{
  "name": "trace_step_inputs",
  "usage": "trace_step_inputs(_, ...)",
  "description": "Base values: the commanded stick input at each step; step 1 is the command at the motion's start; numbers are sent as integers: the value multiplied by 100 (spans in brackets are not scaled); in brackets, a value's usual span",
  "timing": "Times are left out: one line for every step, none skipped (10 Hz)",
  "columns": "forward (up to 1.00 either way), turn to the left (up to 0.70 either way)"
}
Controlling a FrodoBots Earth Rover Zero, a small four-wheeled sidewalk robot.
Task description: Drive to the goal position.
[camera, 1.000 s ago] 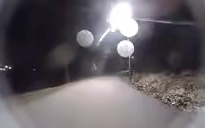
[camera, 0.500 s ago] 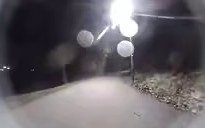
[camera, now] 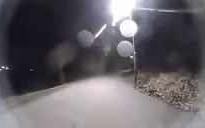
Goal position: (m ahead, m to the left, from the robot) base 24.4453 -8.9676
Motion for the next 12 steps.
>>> trace_step_inputs(100,-37)
trace_step_inputs(100,-21)
trace_step_inputs(100,-4)
trace_step_inputs(100,0)
trace_step_inputs(100,0)
trace_step_inputs(100,0)
trace_step_inputs(100,0)
trace_step_inputs(100,0)
trace_step_inputs(100,0)
trace_step_inputs(100,0)
trace_step_inputs(100,0)
trace_step_inputs(100,0)
